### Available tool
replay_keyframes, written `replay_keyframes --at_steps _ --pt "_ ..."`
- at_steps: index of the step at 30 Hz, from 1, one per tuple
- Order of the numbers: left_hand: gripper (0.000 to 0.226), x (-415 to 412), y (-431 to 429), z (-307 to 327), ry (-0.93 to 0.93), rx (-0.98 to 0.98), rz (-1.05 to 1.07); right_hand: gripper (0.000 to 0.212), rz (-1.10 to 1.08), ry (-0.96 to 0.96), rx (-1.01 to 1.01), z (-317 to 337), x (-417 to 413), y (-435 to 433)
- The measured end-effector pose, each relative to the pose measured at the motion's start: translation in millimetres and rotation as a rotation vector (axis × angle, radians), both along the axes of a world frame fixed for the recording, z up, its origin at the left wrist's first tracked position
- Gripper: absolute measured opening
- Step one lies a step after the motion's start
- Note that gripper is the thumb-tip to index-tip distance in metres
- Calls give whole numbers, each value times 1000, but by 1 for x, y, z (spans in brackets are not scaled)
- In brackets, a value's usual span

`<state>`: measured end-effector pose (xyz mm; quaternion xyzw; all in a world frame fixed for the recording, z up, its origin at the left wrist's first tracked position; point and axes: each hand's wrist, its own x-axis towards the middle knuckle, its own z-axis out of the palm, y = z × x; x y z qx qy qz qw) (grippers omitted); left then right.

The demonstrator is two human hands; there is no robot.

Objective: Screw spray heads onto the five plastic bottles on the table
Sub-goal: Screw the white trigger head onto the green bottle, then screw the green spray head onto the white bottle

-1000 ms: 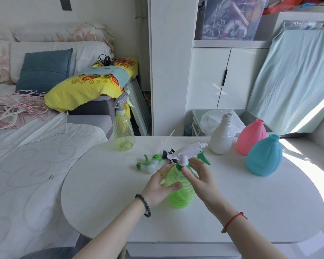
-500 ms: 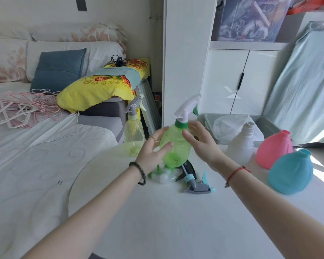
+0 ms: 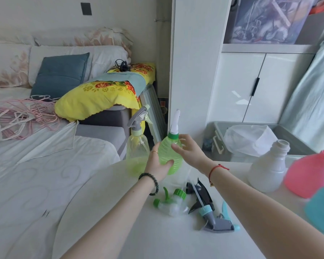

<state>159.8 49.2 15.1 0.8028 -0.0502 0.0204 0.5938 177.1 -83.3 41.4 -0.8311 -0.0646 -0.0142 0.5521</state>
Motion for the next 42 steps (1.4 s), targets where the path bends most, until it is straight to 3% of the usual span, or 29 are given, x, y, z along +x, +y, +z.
replay_keyframes --at_steps 7,12,19,23,33,38,42 --pt "94 -2 0 -12 113 66 -62 53 1 -13 -97 -19 8 1" --pt "97 -16 6 -7 156 89 -79 64 -53 -58 -18 -8 -18 -19" --pt "67 -55 -12 2 39 80 -28 51 -353 -360 14 0 -92 -113" --pt "57 -65 -56 16 15 5 -131 53 -532 -443 -53 0 -124 -161" --pt "71 -47 -203 31 128 104 -480 88 -484 -190 -128 -16 -119 -211" --pt "67 -38 -244 29 70 116 -490 85 -429 -168 -66 -26 -109 -218" --pt "62 -40 -240 27 -23 138 -445 71 -440 -219 -70 -29 -110 -219"
